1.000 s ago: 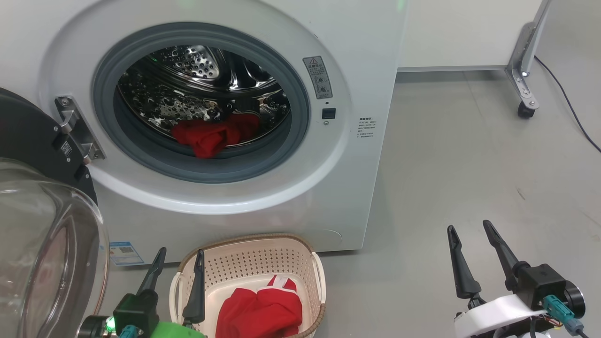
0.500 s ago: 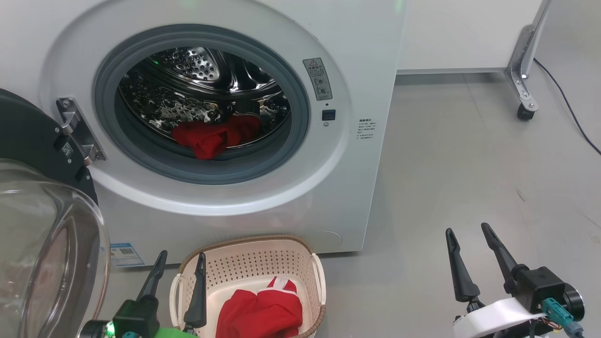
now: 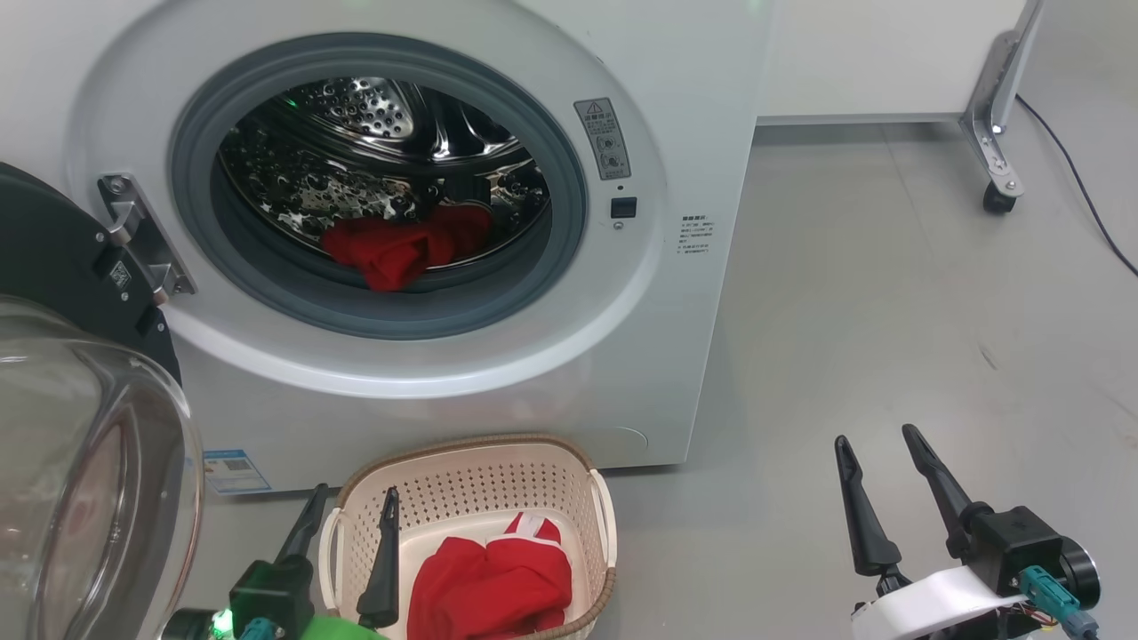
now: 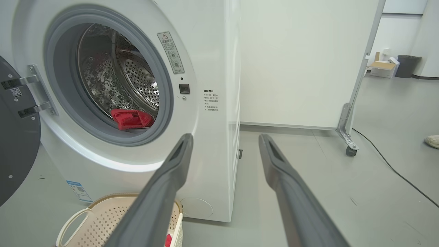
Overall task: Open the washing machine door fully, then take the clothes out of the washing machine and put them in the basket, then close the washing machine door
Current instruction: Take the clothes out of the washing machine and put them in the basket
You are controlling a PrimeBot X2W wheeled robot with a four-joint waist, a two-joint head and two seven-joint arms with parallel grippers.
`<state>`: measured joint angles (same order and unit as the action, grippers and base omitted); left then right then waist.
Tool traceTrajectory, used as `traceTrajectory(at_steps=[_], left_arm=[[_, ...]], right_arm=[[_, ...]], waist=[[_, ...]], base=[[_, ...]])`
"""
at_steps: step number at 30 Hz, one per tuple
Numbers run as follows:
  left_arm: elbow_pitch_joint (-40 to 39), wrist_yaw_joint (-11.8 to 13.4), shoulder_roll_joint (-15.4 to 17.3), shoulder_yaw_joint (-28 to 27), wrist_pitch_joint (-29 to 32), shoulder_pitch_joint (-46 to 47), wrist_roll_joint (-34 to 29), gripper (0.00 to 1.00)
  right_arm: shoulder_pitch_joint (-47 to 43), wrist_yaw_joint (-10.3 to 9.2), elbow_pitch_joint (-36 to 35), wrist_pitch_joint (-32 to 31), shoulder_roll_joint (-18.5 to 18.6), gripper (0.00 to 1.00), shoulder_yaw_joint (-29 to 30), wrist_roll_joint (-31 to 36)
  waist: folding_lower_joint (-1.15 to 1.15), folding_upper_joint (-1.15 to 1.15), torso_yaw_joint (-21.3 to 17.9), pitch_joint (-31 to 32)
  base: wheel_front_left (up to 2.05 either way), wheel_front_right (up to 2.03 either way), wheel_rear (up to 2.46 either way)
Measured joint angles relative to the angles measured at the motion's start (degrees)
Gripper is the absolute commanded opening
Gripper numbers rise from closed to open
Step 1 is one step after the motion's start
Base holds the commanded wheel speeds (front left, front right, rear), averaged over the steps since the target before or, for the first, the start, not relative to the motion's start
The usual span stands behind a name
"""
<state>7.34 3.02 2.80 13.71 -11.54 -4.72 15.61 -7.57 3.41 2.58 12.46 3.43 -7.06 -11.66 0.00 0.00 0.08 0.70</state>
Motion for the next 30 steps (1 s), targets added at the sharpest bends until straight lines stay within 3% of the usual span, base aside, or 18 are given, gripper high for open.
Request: traceTrajectory(at_steps=[13,30], left_arm=[[6.4,-2.0,0.0,2.3,7.6,9.3,0.6,1.0],[14.9,-4.9,0.2,2.9,18.1,30.3,1.0,1.0]], right_arm=[[0.2,0.51,-2.9,-1.4,0.0,1.0,-1.7,0.0],[4.4,0.64,-6.0,-1.6,0.1,1.0,-1.2,-0.5]], waist=[[0.0,0.0,-2.0,-5.0],[0.0,0.0,-5.5,-16.0]], base=[[0.0,0.0,0.0],[0.0,0.0,0.0]])
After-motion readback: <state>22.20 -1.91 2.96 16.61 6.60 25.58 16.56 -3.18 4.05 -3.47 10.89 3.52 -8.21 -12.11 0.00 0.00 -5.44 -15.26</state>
